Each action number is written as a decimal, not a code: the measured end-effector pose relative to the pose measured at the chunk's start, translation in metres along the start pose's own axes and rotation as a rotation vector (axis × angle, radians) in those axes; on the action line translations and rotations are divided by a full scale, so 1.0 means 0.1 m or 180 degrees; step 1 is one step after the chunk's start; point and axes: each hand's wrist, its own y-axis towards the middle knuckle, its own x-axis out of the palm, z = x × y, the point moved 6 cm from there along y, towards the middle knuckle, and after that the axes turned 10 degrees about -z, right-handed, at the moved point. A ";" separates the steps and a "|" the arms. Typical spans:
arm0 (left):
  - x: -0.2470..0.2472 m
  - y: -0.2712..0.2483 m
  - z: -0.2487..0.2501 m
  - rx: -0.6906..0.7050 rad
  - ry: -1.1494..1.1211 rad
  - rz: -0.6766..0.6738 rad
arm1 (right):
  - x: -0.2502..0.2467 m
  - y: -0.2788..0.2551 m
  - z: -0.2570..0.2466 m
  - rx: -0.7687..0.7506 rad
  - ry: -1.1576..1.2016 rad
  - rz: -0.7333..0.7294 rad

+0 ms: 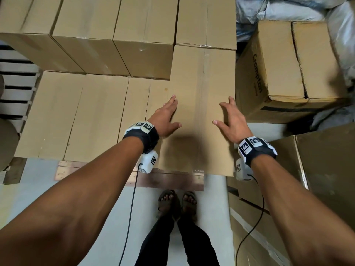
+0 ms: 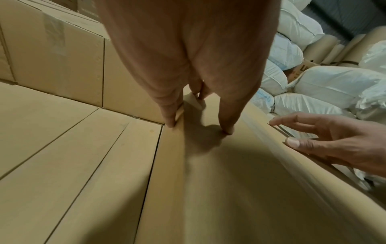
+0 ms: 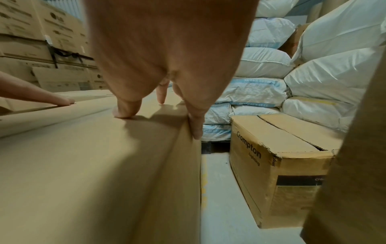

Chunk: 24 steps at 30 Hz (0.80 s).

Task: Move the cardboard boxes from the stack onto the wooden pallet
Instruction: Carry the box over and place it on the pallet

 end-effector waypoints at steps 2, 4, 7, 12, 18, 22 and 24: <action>0.07 -0.17 0.01 -0.0013 0.0101 -0.0092 | 0.10 -0.17 -0.09 0.0068 -0.0045 -0.0136; 0.18 -0.35 0.01 -0.0030 0.0220 -0.0199 | 0.21 -0.40 -0.14 0.0171 -0.0072 -0.0257; 0.36 -0.64 0.01 0.0006 0.0295 -0.0378 | 0.39 -0.77 -0.15 0.0272 -0.0087 -0.0333; 0.57 -0.92 -0.03 0.0045 0.0249 -0.0382 | 0.58 -1.17 -0.13 0.0331 0.0013 -0.0360; 0.66 -1.00 -0.02 0.0012 0.0255 -0.0215 | 0.59 -1.23 -0.14 0.0211 -0.0109 -0.0302; 0.68 -1.03 0.01 0.0026 0.0211 -0.0136 | 0.53 -1.24 -0.12 0.0167 -0.0119 -0.0290; 0.69 -1.05 0.02 0.0039 0.0203 -0.0100 | 0.52 -1.25 -0.13 0.0152 -0.0122 -0.0277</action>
